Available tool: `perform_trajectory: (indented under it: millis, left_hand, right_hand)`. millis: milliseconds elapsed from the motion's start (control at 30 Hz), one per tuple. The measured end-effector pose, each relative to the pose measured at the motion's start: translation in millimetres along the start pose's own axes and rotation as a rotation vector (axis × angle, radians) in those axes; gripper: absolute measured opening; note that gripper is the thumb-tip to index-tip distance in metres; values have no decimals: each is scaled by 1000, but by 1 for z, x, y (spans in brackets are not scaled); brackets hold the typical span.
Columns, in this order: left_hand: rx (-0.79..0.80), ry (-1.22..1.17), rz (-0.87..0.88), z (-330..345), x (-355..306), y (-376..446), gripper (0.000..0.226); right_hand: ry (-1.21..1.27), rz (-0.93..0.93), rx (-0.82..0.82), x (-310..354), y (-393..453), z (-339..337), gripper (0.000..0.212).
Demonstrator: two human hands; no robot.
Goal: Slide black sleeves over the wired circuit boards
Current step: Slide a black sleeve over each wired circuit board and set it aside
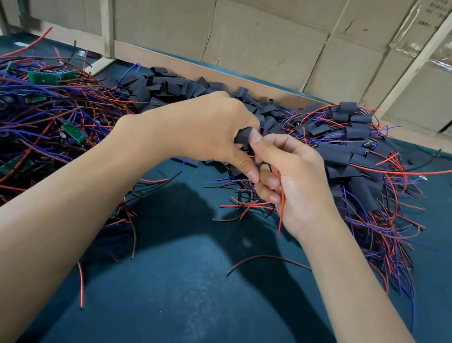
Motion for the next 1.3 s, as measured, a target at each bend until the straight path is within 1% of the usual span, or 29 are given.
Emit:
perform_trajectory:
  millis: [67, 133, 200, 233, 300, 367, 400, 433, 500, 533, 567, 600, 633, 667, 700, 733, 767, 800, 833, 900, 967, 1000, 1033, 1067, 1133, 1233, 1300]
  left_hand:
    - [11, 6, -9, 0, -1, 0, 45]
    - [29, 17, -26, 2, 1, 0, 38]
    - [12, 53, -32, 2, 2, 0, 38]
    - [-4, 78, -34, 3, 2, 0, 40]
    - [-3, 83, -49, 4, 3, 1, 41]
    - [84, 47, -110, 7, 11, -1, 38]
    - [131, 14, -148, 6, 19, -5, 35]
    - [162, -37, -187, 3, 26, -8, 34]
    - [169, -134, -270, -9, 43, -15, 45]
    - [151, -114, -315, -17, 56, -18, 52]
    - [128, -27, -374, -27, 71, -21, 59]
    - [111, 128, -466, -38, 91, -27, 68]
    - [110, 317, -588, -50, 114, -38, 76]
    - [149, 475, -714, -59, 133, -51, 84]
    - [229, 584, -812, -63, 146, -64, 88]
    - [307, 642, -869, -63, 155, -74, 88]
    - [349, 674, -884, -61, 159, -79, 82]
    - [340, 688, -874, -61, 162, -80, 73]
    - [294, 690, -855, -62, 163, -78, 61]
    - [186, 654, -822, -64, 159, -71, 42]
    - [114, 591, -789, -66, 153, -66, 27]
    - [72, 536, -770, -69, 149, -64, 18]
    - [36, 462, -748, -72, 145, -62, 9]
    - [11, 378, -721, -75, 141, -60, 5]
    - [-18, 283, -645, -82, 127, -54, 14]
    - [-90, 281, -565, -95, 108, -45, 13]
    - [-80, 274, -517, -97, 99, -41, 11]
  right_hand:
    - [-9, -16, 9, 1, 0, 0, 17]
    - [6, -3, 57, 3, -1, 3, 15]
    - [19, 38, 104, 2, -1, 5, 32]
    - [-11, 27, 90, 3, -1, 3, 36]
    - [-176, -102, 7, 11, -1, -3, 28]
    - [-385, -249, -79, 22, -3, -6, 16]
    - [-460, -312, -92, 26, -5, -5, 13]
    - [-519, -381, -104, 31, -8, -3, 11]
    - [-605, -537, -155, 50, -18, -4, 12]
    - [-635, -617, -187, 63, -22, -6, 12]
    - [-676, -689, -212, 76, -24, -11, 11]
    - [-734, -738, -234, 87, -25, -19, 11]
    - [-806, -746, -249, 95, -21, -28, 11]
    - [-895, -710, -258, 101, -15, -40, 12]
    - [-1009, -643, -264, 104, -7, -54, 10]
    - [-1144, -547, -266, 104, 1, -68, 7]
    - [-1269, -441, -258, 100, 6, -81, 7]
    - [-1357, -335, -247, 96, 8, -92, 8]
    - [-1398, -245, -251, 93, 9, -101, 8]
    - [-1414, -154, -280, 96, 8, -106, 9]
    - [-1393, -192, -318, 106, 8, -99, 34]
    - [-1375, -246, -342, 115, 6, -93, 43]
    - [-1345, -307, -353, 122, 5, -86, 47]
    - [-1312, -348, -340, 128, 4, -76, 48]
    - [-1273, -364, -258, 133, 5, -57, 46]
    - [-1240, -279, -76, 130, 4, -25, 40]
    - [-1226, -224, 71, 120, -1, -5, 40]
Point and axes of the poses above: each hand's wrist, its own y-axis towards the middle knuckle, its own z-axis out of the palm, x = y × z, the point moved 9 cm from there along y, towards the middle knuckle, and after that the axes turned 8 degrees about -x, right-handed, at the moved point
